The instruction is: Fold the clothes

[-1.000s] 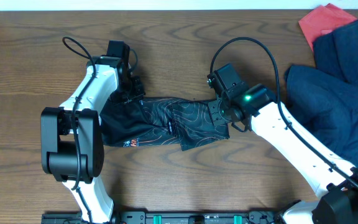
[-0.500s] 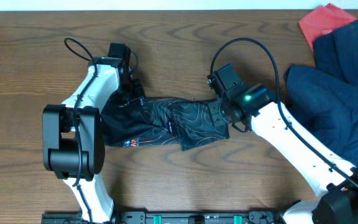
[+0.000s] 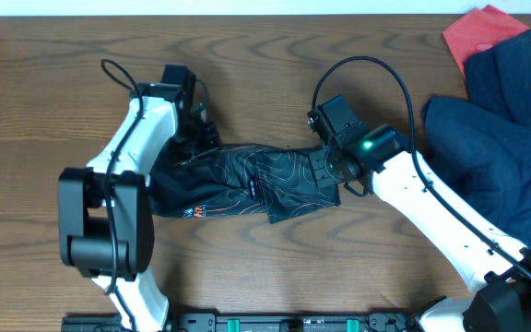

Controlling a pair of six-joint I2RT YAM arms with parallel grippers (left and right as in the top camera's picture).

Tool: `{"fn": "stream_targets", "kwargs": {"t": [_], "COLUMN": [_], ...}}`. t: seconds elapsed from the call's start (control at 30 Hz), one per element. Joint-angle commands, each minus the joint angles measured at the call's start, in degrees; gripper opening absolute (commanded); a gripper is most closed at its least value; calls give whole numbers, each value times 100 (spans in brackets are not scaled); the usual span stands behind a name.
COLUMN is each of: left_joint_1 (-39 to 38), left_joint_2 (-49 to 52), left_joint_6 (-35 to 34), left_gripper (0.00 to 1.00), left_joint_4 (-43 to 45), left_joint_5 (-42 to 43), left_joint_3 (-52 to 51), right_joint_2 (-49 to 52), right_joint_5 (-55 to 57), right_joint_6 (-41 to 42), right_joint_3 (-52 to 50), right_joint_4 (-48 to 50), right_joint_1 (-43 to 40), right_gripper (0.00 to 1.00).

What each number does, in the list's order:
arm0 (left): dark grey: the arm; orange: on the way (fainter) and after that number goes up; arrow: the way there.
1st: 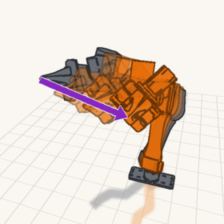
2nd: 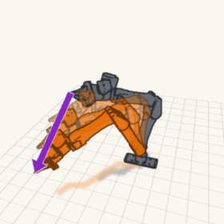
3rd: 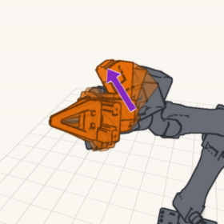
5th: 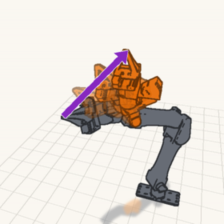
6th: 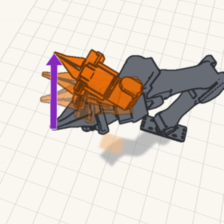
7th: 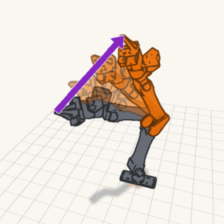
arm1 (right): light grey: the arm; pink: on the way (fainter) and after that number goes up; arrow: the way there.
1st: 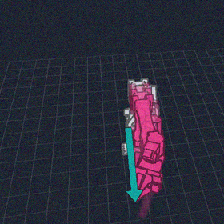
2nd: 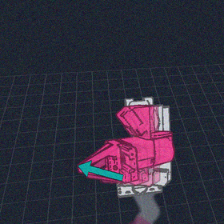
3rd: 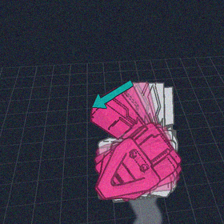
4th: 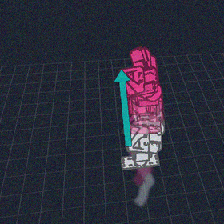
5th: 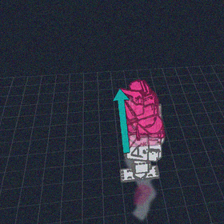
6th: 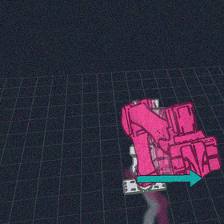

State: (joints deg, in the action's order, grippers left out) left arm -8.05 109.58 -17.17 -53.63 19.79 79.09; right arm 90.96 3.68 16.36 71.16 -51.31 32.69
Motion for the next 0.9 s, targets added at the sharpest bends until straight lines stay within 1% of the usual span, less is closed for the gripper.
{"fn": "stream_targets", "kwargs": {"t": [0.0, 0.07, 0.13, 0.2, 0.23, 0.27, 0.3, 0.37, 0.43, 0.77, 0.83, 0.87], "left_joint_1": [-328, -455, -579, -614, -610, -595, -570, -511, -468, -448, -450, -448], "left_joint_2": [-96, -96, -96, -96, -96, -96, -96, -92, -63, 538, 610, 621], "left_joint_6": [236, 232, 118, -227, -444, -616, -758, -868, -868, -975, -977, -975], "left_gripper": [6, 6, 6, 8, 17, 35, 43, 49, 53, 53, 48, 43], "left_joint_4": [-42, -28, -11, -7, 0, 13, 42, 195, 409, 890, 914, 914], "left_joint_5": [199, 31, -608, -1283, -1600, -1814, -1954, -2011, -2013, -2048, -2048, -2050], "left_joint_3": [-28, -42, -44, -44, -44, -44, -44, -46, -50, -50, -50, -50], "right_joint_2": [11, 13, 13, 11, 11, 13, 13, 11, 13, 13, 11, 13], "right_joint_5": [81, 83, 81, 81, 83, 81, 81, 81, 81, 81, 81, 81], "right_joint_6": [98, 98, 98, 98, 98, 98, 98, 98, 98, 98, 98, 98], "right_joint_3": [7, 7, 7, 7, 7, 7, 7, 7, 7, 7, 7, 7], "right_joint_4": [4, 2, 4, 4, 4, 0, -13, -33, -37, -105, -105, -107], "right_joint_1": [-61, -59, -59, -59, -59, -59, -59, -59, -59, -59, -59, -59], "right_gripper": [43, 43, 43, 43, 44, 44, 44, 44, 44, 44, 44, 44]}}
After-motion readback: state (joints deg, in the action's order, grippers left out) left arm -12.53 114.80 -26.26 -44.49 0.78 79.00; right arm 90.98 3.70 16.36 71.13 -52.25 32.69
